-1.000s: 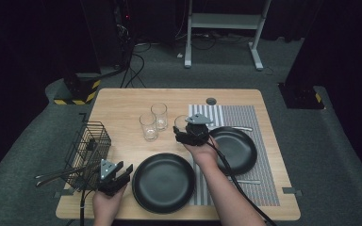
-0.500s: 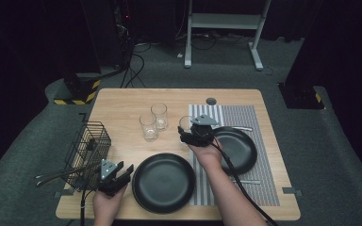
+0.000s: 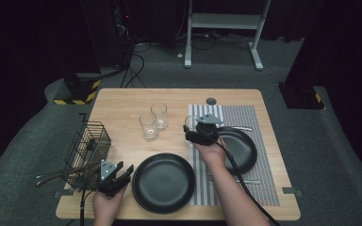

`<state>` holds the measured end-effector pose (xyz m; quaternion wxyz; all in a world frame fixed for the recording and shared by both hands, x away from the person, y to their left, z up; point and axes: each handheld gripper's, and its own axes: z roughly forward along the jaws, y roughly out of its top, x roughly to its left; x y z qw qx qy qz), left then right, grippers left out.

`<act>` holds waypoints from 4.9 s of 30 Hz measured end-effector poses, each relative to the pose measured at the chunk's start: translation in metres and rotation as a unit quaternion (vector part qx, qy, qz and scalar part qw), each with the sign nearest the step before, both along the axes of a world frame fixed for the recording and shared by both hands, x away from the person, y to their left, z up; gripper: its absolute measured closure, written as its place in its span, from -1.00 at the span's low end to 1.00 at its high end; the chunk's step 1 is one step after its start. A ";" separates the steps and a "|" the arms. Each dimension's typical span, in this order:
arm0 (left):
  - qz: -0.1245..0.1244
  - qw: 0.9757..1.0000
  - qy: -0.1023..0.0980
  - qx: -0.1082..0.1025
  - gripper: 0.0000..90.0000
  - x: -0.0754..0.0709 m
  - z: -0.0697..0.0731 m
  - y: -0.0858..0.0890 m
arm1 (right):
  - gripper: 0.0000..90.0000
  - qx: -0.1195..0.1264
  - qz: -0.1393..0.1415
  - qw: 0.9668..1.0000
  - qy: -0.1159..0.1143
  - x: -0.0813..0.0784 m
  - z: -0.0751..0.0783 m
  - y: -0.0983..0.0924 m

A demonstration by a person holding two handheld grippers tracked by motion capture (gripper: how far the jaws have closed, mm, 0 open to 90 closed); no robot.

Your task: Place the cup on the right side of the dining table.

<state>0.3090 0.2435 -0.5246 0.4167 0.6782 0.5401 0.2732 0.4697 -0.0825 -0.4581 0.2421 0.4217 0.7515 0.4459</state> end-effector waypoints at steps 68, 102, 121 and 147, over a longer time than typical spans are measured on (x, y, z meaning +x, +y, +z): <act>-0.005 1.000 0.003 -0.002 0.15 0.000 0.000 0.000 | -0.52 0.001 -0.044 0.999 0.013 0.023 -0.014 -0.010; -0.005 1.000 0.005 -0.001 0.15 0.001 0.000 -0.001 | -0.71 0.014 -0.023 1.000 -0.015 -0.027 0.014 -0.020; -0.008 1.000 0.005 0.004 0.15 0.001 0.000 -0.001 | -0.70 0.013 0.014 1.000 -0.016 -0.077 -0.005 -0.018; -0.012 1.000 0.008 0.007 0.14 0.001 0.000 -0.003 | -0.62 -0.003 0.066 0.998 -0.017 -0.152 -0.045 -0.009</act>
